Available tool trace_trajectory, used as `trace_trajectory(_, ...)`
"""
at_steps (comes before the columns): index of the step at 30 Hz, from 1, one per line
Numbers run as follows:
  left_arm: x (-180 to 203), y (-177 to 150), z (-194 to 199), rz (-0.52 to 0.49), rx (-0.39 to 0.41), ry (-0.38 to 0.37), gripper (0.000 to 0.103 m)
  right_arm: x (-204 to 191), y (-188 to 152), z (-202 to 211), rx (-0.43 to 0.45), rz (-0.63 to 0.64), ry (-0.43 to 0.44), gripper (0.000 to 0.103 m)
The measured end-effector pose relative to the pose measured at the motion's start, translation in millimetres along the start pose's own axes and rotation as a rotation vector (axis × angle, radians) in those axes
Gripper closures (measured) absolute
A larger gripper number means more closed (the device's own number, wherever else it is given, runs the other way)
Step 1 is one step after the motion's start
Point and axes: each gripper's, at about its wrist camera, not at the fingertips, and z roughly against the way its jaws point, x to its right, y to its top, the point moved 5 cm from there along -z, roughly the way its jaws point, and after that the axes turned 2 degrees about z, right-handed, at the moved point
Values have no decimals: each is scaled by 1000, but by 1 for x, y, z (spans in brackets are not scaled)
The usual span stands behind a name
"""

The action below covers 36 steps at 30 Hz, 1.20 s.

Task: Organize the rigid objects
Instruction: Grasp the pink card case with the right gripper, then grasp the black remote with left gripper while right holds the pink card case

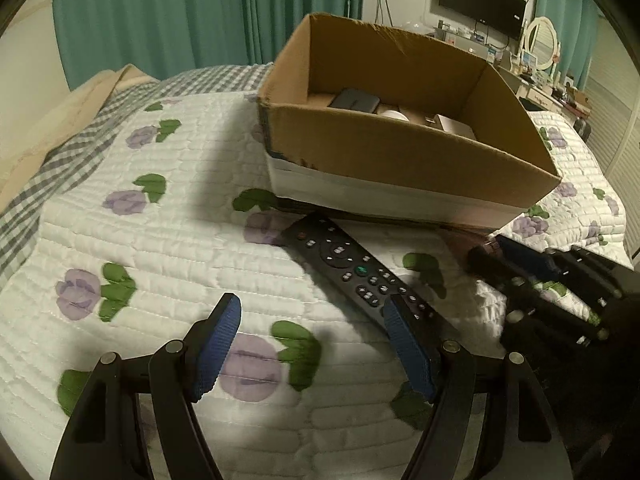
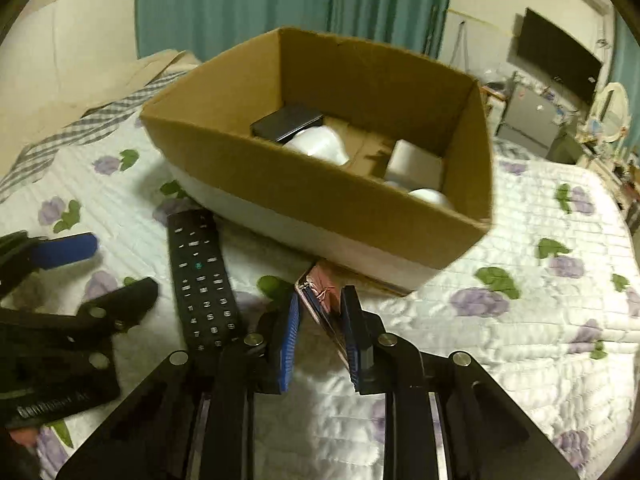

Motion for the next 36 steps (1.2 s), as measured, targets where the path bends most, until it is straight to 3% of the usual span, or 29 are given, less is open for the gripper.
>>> trace_trajectory(3, 5, 0, -2, -3, -12, 12, 26, 6, -1, 10, 9, -37, 22, 83)
trace_trajectory(7, 13, 0, -5, 10, -29, -14, 26, 26, -2, 36, 46, -130, 59, 94)
trace_trajectory(14, 30, 0, -40, 54, -117, -28, 26, 52, -11, 49, 46, -194, 55, 94)
trace_trajectory(21, 40, 6, -61, 53, -113, 14, 31, 46, -11, 48, 44, -178, 79, 94)
trace_trajectory(23, 41, 5, -56, 44, -91, 26, 43, 46, -12, 49, 45, -178, 75, 94)
trace_trajectory(24, 40, 4, -54, 48, -87, 16, 57, 47, -12, 51, 46, -178, 72, 94)
trace_trajectory(25, 39, 4, -49, 55, -85, -12, 63, 47, -12, 53, 49, -178, 72, 94)
trace_trajectory(31, 33, -7, -25, 46, -70, -55, 76, 39, -11, 70, 62, -153, 64, 94)
trace_trajectory(36, 36, -4, 17, 4, 3, -82, 81, 36, -5, 92, 95, -147, 64, 94)
